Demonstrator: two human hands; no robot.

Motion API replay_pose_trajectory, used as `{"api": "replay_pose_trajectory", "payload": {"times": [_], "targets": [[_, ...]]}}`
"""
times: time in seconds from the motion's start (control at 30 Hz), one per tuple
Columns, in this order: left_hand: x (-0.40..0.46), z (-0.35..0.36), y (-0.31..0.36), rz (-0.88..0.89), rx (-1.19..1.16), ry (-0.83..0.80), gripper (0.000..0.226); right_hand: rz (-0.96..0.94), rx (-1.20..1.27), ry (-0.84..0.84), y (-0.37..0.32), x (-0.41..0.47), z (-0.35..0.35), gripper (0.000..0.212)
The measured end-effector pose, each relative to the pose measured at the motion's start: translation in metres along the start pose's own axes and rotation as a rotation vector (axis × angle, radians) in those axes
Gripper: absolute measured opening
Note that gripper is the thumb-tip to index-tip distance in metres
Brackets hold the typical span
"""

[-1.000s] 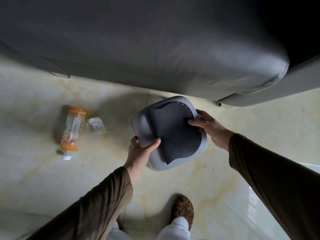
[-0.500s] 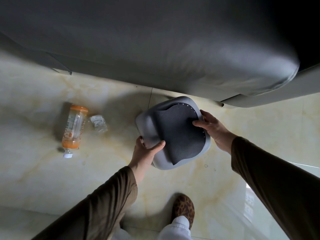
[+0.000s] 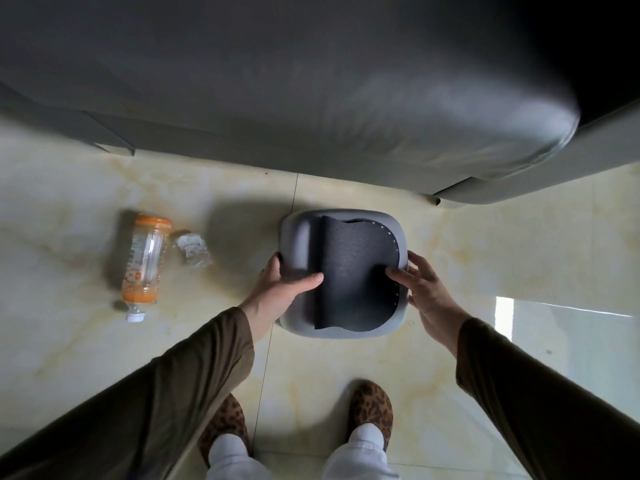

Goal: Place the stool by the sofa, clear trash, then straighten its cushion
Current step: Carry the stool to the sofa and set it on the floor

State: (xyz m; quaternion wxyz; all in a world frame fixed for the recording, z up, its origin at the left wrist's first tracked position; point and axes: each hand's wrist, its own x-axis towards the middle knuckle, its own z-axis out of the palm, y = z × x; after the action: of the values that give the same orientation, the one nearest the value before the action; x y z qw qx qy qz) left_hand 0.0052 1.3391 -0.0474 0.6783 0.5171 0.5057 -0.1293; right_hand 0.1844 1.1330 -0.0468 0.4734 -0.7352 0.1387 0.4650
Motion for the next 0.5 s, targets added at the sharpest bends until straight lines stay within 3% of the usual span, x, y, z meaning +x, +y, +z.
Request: {"api": "replay_pose_trajectory", "payload": {"times": [0.27,0.37,0.5], "targets": [[0.007,0.006,0.002,-0.005,0.058,-0.054,0.131,-0.015,0.104,0.012,0.020,-0.012,-0.002,0.072],[0.007,0.006,0.001,-0.007,0.090,-0.041,0.131,-0.029,0.099,-0.013,0.023,-0.010,-0.004,0.067],[0.000,0.011,0.008,0.009,0.176,0.018,0.125,-0.045,0.009,0.032,0.019,-0.016,-0.001,0.076]]}}
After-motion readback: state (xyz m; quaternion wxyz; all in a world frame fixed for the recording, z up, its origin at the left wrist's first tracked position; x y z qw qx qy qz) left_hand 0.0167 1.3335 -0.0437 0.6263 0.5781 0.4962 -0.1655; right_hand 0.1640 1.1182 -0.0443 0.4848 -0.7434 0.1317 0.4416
